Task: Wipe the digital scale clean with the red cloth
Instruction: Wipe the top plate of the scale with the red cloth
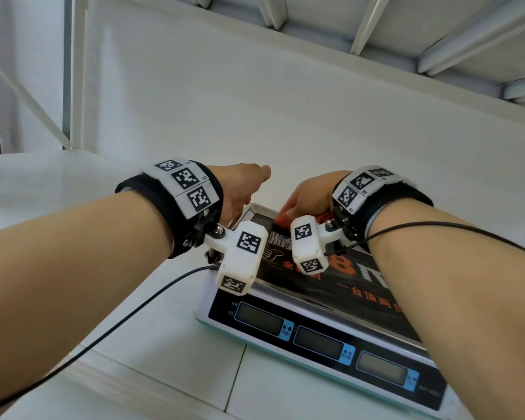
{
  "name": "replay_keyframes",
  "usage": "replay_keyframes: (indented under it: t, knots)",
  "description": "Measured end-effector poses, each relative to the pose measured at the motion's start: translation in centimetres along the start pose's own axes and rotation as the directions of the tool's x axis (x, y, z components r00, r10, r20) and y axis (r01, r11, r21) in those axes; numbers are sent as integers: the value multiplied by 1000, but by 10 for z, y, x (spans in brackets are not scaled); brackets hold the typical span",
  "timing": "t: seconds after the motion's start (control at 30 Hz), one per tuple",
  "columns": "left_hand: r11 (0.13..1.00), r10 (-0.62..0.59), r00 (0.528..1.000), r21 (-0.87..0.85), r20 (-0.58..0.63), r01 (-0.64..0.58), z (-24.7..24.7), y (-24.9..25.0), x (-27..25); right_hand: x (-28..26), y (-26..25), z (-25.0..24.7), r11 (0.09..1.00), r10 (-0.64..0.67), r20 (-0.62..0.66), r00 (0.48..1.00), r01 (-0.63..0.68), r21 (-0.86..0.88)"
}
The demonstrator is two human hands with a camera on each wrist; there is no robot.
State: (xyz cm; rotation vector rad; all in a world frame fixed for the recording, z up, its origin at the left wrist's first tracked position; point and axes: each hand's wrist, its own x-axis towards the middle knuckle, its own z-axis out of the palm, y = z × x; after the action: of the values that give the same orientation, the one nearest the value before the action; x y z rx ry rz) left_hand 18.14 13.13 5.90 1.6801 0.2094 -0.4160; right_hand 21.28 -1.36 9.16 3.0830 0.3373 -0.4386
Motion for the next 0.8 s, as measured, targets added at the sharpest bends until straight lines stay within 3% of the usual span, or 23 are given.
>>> replay_keyframes:
  t: [0.1,0.23,0.3,0.43,0.53,0.63,0.8]
  knots:
    - [1000,17,1000,24,-15,-17,-2,-1,-1,14,-1,7,996,26,-113,993,-16,87]
    - [999,23,1000,34,-6,-23,-4,-2,-3,11,-7,4,1000,-25,-7,1000,25,3]
    - [999,26,1000,27,-8,-25,-4,-2,-2,13,-6,1,995,-39,36,999,36,95]
    - [999,38,999,38,-31,-37,-4,-2,-3,21,-7,7,994,-9,-81,997,18,111]
    - [998,21,999,63,-32,-19,-6,-3,-1,19,-11,7,999,-40,-49,998,40,-9]
    - [996,19,999,88,-29,-17,-9,-3,0,17,-8,-1,997,-46,27,999,45,56]
    - [995,57,997,85,-55,-52,-10,-4,-1,31,-9,7,990,-3,-62,998,12,142]
